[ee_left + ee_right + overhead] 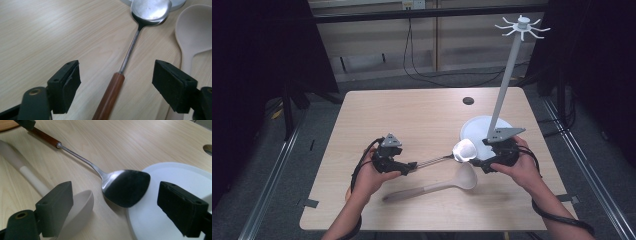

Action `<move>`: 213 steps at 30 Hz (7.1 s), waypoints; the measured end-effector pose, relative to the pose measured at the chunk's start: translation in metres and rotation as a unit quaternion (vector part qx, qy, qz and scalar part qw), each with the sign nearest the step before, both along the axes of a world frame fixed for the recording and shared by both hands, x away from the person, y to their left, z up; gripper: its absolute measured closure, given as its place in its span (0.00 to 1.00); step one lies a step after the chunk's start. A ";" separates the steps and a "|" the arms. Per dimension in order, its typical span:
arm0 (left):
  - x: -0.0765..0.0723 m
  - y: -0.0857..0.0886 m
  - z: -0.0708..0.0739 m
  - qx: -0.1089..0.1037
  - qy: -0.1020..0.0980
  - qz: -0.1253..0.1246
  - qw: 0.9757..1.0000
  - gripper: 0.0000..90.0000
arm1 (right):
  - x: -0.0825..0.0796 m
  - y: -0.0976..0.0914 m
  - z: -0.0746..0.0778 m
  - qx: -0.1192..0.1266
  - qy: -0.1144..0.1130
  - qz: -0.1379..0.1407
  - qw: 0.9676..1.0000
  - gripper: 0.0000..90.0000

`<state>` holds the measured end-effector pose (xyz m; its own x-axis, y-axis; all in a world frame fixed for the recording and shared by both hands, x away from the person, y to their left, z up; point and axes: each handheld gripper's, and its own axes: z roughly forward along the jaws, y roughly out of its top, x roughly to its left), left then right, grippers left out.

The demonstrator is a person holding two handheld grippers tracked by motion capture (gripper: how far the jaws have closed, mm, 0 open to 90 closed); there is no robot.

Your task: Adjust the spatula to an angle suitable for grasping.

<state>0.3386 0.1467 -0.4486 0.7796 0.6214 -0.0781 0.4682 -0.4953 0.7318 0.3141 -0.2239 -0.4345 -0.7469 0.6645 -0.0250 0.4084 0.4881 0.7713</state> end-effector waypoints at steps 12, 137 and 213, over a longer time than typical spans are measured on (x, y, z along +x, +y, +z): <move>-0.027 0.032 -0.006 -0.022 0.009 0.054 0.998 0.16 | 0.032 0.025 0.000 -0.016 0.006 0.059 0.998 0.22; -0.020 0.029 -0.009 -0.037 0.002 0.064 0.997 0.14 | -0.006 -0.019 0.033 0.234 -0.174 -0.061 0.955 0.96; -0.009 -0.018 -0.008 -0.031 -0.001 -0.006 1.000 0.14 | -0.080 -0.072 0.065 0.189 -0.300 -0.224 0.908 0.96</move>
<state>0.3299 0.1284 -0.4564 0.7872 0.6061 -0.1138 0.4608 -0.4553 0.7618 0.2337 -0.2956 -0.3695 -0.3264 0.9442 -0.0435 -0.0478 0.0295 0.9984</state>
